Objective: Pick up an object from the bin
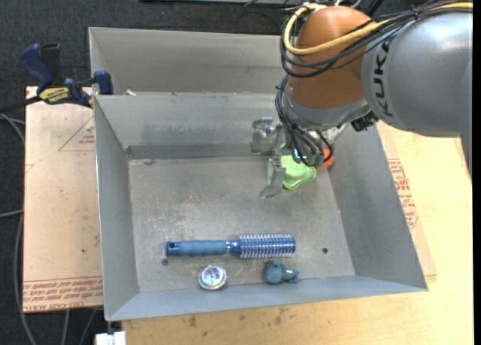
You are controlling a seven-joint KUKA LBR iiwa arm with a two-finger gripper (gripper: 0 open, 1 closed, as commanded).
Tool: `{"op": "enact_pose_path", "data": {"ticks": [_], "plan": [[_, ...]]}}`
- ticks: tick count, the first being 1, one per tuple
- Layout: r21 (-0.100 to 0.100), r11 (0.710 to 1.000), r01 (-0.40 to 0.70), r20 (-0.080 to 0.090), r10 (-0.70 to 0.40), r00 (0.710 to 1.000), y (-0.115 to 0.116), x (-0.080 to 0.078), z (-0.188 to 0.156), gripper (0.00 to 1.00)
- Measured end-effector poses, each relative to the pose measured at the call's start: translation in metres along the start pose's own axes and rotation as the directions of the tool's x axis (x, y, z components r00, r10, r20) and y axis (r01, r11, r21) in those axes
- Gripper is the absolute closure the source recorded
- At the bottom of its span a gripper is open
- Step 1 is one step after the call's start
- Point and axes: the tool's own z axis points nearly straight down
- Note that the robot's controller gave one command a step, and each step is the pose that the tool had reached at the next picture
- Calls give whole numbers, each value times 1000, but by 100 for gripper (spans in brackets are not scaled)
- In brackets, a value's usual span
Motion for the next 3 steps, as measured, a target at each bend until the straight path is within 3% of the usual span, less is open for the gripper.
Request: {"op": "enact_pose_path", "data": {"ticks": [1, 2, 3], "plan": [[3, 999, -44, -3, 44, 999, -114, 64, 95, 0], [-1, 985, 172, 6, -172, 985, -38, 101, 127, 0], [1, 986, 169, 6, -169, 986, -39, 101, 128, 100]]}}
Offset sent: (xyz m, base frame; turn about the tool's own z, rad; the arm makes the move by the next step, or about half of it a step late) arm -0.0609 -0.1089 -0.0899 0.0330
